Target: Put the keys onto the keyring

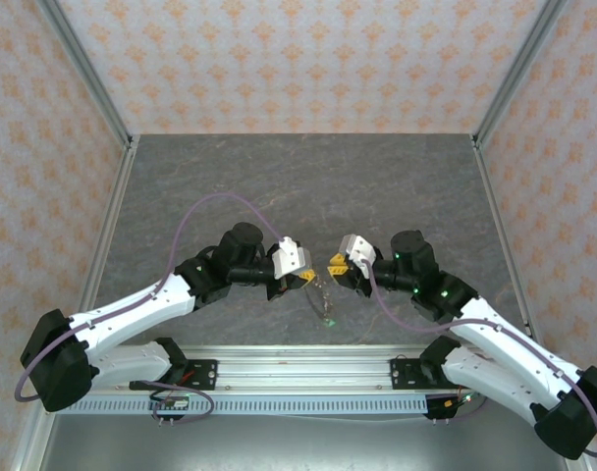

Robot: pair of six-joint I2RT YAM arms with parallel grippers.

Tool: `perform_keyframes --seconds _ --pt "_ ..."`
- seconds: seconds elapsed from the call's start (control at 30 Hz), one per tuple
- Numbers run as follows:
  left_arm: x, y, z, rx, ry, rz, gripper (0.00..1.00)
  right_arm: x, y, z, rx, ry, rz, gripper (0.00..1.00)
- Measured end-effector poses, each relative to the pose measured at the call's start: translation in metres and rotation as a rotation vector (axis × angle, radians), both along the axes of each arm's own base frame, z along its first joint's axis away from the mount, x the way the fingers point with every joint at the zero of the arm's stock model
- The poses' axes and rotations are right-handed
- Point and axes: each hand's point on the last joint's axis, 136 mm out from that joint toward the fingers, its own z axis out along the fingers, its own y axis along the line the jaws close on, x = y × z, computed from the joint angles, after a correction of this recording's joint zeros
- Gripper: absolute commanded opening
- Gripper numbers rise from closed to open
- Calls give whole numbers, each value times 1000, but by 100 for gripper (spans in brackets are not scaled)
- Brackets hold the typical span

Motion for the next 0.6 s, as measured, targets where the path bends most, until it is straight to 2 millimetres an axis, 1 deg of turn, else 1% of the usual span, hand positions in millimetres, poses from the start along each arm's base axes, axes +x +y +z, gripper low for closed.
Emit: perform_keyframes --seconds 0.1,0.3,0.43,0.6 --pt "-2 1 -3 12 3 -10 0 -5 7 -2 6 17 58 20" --pt "-5 0 -4 12 10 -27 0 -14 18 -16 0 91 141 19" --pt "-5 0 -4 11 11 -29 0 -14 20 -14 10 87 157 19" --pt "-6 -1 -5 13 16 -33 0 -13 22 -15 14 87 163 16"
